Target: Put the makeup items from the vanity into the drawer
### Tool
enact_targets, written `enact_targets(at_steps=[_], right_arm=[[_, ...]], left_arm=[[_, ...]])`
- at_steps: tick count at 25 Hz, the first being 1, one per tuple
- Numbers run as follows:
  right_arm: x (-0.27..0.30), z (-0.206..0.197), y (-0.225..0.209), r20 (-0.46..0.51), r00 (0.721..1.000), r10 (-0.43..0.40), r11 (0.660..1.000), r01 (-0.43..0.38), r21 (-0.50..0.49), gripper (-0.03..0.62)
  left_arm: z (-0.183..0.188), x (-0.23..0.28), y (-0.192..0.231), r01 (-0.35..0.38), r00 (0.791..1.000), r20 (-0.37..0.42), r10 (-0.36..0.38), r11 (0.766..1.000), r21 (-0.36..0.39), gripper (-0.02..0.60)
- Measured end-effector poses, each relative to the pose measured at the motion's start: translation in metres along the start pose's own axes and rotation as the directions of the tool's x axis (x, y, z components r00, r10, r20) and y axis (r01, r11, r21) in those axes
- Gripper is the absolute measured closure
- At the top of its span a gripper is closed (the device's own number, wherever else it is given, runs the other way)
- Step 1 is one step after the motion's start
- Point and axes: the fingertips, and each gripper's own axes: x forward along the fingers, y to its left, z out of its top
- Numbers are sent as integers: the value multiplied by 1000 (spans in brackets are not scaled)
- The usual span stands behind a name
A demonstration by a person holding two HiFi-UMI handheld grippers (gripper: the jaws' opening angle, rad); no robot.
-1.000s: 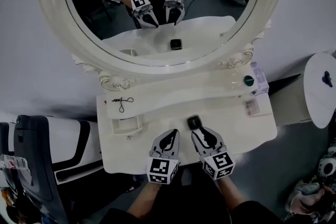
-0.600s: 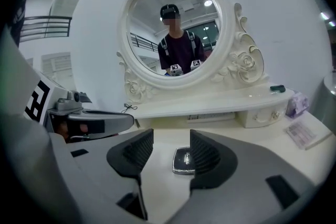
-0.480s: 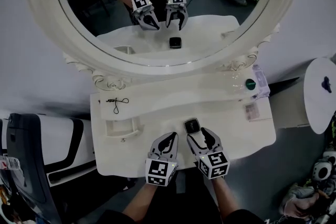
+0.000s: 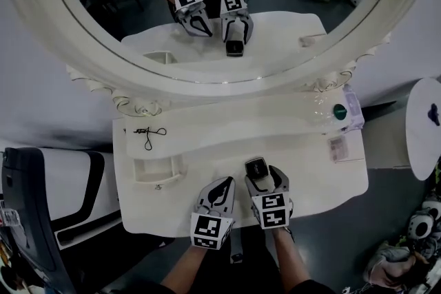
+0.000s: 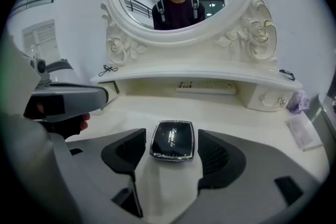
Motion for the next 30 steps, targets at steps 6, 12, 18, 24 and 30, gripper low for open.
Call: enact_targets(at_steps=[6,12,18,24,30], right_arm=[[19,-7,1,-88,996,-16,1000,14,-13,296],[24,-7,0,-87,996,-17,1000,19,22,296],[30,-11,0,-93,995,-33,999,33,-5,289],[34,-12,0,-98,995,-32,999,30,-21,284],[32,-10,0,-78,997,-29,999,28,-17,285]], left_arm=[[-10,4,10,-2,1000,-15,1,1000,-23,566],[-12,5,15,2,1000,-22,-2,999,-32,566],[-16,7,14,6,999,-32,-7,999,-38,566],[-19,6,17,1,999,-39,-3,999,-43,566],[-23,3,11,3,999,-43,-5,999,-49,566]])
